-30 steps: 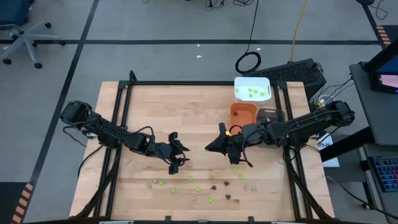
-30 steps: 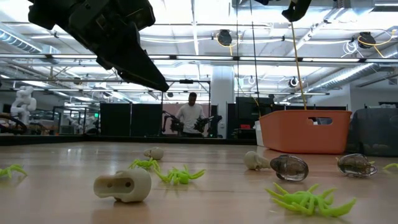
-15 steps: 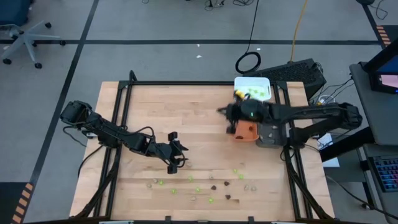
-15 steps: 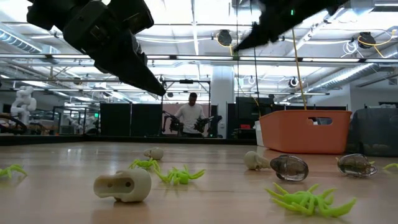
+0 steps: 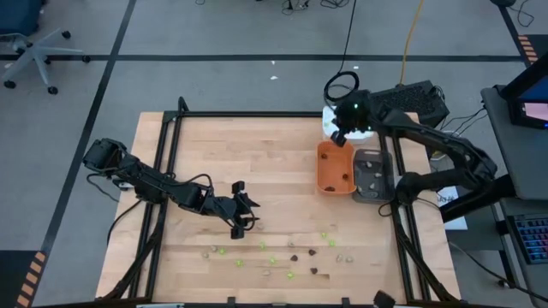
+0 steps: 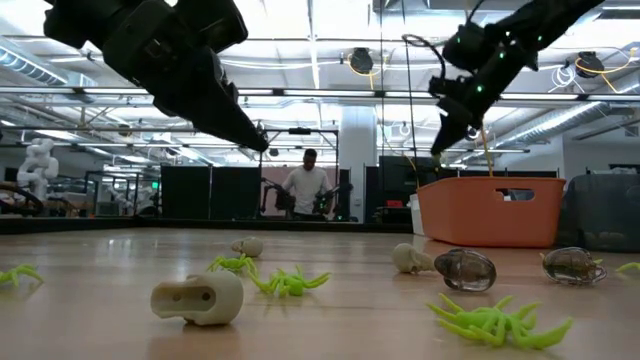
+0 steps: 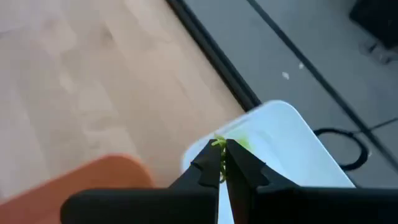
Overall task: Sort Halloween decoration
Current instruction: Put the green spider toy into the white bin, then put the white skull toy into the black bin
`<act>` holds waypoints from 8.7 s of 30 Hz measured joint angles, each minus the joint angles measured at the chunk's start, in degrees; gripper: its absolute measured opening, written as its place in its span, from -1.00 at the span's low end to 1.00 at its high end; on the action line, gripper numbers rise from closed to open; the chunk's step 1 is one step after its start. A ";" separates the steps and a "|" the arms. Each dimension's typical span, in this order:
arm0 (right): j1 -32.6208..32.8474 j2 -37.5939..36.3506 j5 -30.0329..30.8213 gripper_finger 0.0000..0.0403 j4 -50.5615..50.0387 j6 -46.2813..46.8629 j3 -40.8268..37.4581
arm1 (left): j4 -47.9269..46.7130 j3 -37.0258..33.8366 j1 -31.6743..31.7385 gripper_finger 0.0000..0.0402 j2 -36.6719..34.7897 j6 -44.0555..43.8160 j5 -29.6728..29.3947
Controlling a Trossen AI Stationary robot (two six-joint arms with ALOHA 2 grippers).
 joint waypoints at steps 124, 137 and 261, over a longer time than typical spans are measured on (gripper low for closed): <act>54.30 33.90 -0.40 -0.93 54.16 35.74 -0.09 | 16.08 0.07 -5.18 -0.91 9.92 16.96 -11.22; 54.31 32.27 -1.26 -0.92 51.43 30.19 -0.09 | 14.07 0.04 -6.85 -0.36 9.50 13.63 -14.17; 46.41 -16.22 21.58 -0.56 -44.68 59.23 -15.26 | 2.82 0.04 -10.63 -0.11 0.81 -6.12 -8.37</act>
